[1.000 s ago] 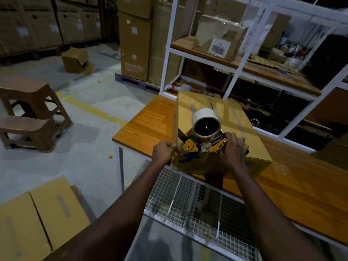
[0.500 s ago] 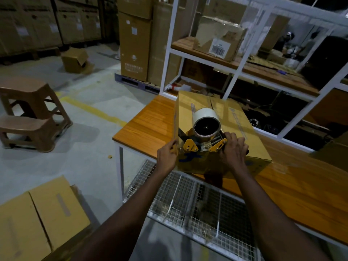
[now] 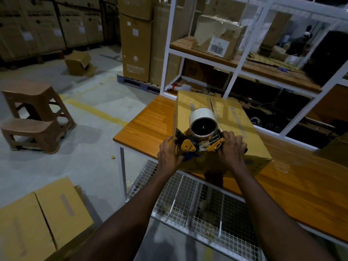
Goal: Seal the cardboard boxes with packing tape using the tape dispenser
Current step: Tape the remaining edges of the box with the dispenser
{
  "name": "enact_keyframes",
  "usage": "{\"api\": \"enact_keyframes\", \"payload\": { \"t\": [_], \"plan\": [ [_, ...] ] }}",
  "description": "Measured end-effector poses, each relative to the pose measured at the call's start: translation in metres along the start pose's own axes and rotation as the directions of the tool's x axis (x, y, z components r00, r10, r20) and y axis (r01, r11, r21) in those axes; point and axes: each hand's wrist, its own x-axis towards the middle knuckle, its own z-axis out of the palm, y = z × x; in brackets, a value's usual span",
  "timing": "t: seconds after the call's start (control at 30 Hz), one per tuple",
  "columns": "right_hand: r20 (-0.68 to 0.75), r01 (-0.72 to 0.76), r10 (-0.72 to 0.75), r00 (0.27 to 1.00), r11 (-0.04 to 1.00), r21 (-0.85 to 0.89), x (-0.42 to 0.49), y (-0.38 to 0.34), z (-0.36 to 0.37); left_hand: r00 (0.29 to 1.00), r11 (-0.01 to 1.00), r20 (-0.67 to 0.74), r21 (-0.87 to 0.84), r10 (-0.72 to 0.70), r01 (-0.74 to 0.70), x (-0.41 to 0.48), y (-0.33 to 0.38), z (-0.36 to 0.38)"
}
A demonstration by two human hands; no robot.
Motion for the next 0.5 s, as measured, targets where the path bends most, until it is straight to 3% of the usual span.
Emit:
{"api": "enact_keyframes", "payload": {
  "t": [0.3, 0.5],
  "plan": [
    [-0.107, 0.111, -0.105, 0.989, 0.993, 0.048, 0.004, 0.016, 0.007, 0.992, 0.977, -0.124, 0.215, 0.021, 0.006, 0.000, -0.006, 0.004],
    [-0.184, 0.100, -0.086, 0.979, 0.993, 0.067, 0.003, 0.085, 0.014, 0.985, 0.971, -0.175, 0.237, 0.004, 0.038, -0.004, 0.004, 0.002]
  ]
}}
